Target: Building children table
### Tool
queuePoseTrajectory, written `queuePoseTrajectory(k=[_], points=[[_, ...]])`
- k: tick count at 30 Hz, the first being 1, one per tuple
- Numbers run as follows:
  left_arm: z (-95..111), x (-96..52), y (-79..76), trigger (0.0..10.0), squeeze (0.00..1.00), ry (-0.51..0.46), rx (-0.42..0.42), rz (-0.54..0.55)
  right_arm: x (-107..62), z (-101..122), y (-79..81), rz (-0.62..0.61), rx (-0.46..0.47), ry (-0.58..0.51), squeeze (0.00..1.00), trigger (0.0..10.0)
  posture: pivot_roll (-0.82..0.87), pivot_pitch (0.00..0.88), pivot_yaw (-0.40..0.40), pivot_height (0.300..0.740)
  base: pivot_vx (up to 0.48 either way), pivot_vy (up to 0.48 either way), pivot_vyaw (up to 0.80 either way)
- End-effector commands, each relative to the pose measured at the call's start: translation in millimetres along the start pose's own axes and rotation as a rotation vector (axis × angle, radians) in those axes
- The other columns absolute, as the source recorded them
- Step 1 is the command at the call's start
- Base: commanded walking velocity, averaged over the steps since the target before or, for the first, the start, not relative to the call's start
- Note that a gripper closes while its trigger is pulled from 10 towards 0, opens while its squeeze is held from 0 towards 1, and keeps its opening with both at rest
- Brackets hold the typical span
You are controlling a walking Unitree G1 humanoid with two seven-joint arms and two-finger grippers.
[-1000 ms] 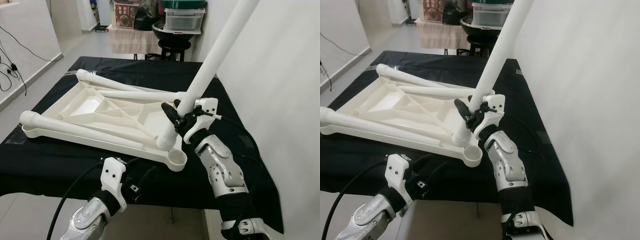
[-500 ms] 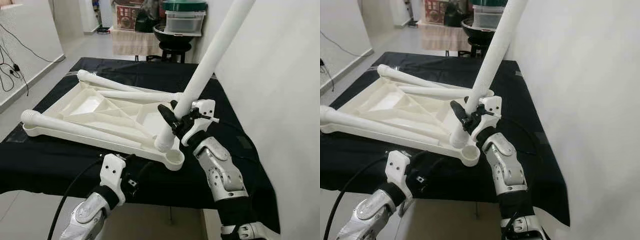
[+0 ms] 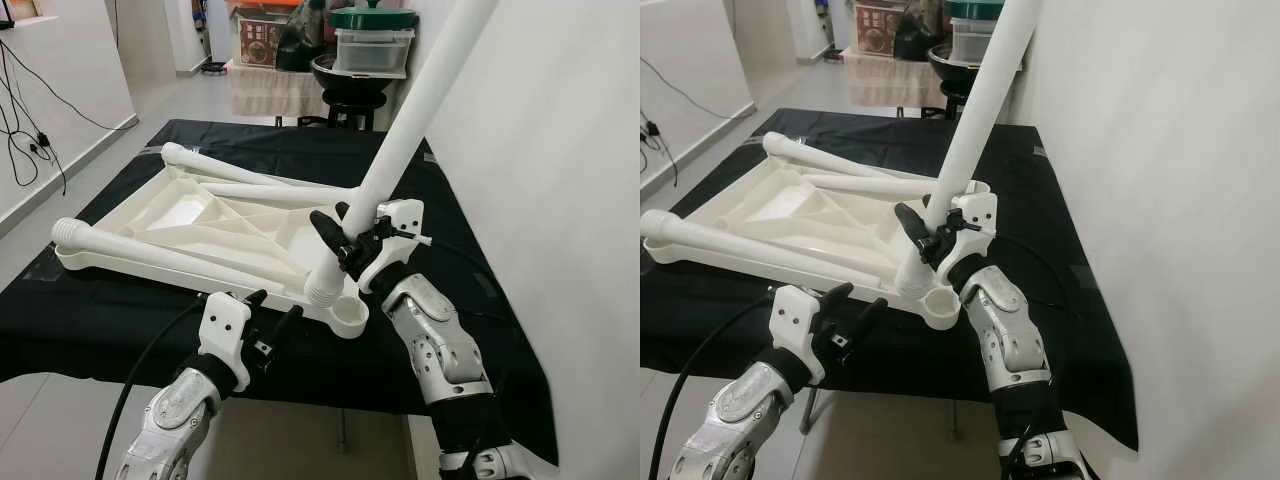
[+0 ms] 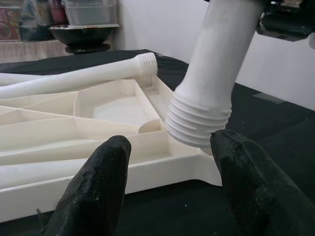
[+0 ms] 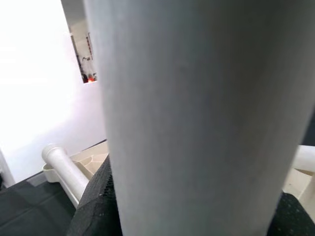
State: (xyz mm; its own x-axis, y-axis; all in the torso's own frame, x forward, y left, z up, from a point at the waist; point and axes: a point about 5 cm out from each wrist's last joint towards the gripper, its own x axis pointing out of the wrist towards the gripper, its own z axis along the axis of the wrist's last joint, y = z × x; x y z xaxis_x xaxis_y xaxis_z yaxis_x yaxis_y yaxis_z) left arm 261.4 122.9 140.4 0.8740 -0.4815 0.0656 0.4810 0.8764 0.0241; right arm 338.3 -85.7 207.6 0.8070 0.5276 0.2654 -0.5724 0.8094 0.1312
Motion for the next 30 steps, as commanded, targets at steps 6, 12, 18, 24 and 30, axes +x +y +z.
queuePoseTrajectory(k=[6, 12, 18, 24, 30], points=[[1, 1.9, 6.5, 10.0, 0.00, 0.001, 0.008, 0.028, 0.7, 2, 0.1, -0.007, 0.037, -0.002, 0.00, 10.0, 0.04, 0.000, -0.045, 0.740, 0.000, 0.000, 0.00], [12, 0.0, 19.7, 10.0, 0.00, -0.038, -0.027, 0.061, 0.8, 8, 3.1, 0.020, 0.065, -0.043, 0.00, 10.0, 0.04, 0.000, -0.045, 0.740, 0.080, 0.000, -0.40], [17, -0.9, 25.5, 10.0, 0.00, -0.049, -0.021, 0.075, 0.8, 7, 10.4, 0.068, 0.071, -0.040, 0.00, 10.0, 0.04, 0.000, -0.046, 0.740, 0.272, 0.000, -0.40], [18, -1.7, 25.5, 10.0, 0.00, -0.052, -0.019, 0.075, 0.7, 5, 14.8, 0.098, 0.083, -0.028, 0.00, 10.0, 0.05, 0.000, -0.045, 0.740, 0.278, 0.000, -0.32], [18, -2.1, 23.7, 10.0, 0.00, -0.053, -0.020, 0.068, 0.1, 5, 17.4, 0.113, 0.073, -0.030, 0.00, 10.0, 0.05, 0.000, -0.043, 0.740, 0.289, 0.000, -0.13]])
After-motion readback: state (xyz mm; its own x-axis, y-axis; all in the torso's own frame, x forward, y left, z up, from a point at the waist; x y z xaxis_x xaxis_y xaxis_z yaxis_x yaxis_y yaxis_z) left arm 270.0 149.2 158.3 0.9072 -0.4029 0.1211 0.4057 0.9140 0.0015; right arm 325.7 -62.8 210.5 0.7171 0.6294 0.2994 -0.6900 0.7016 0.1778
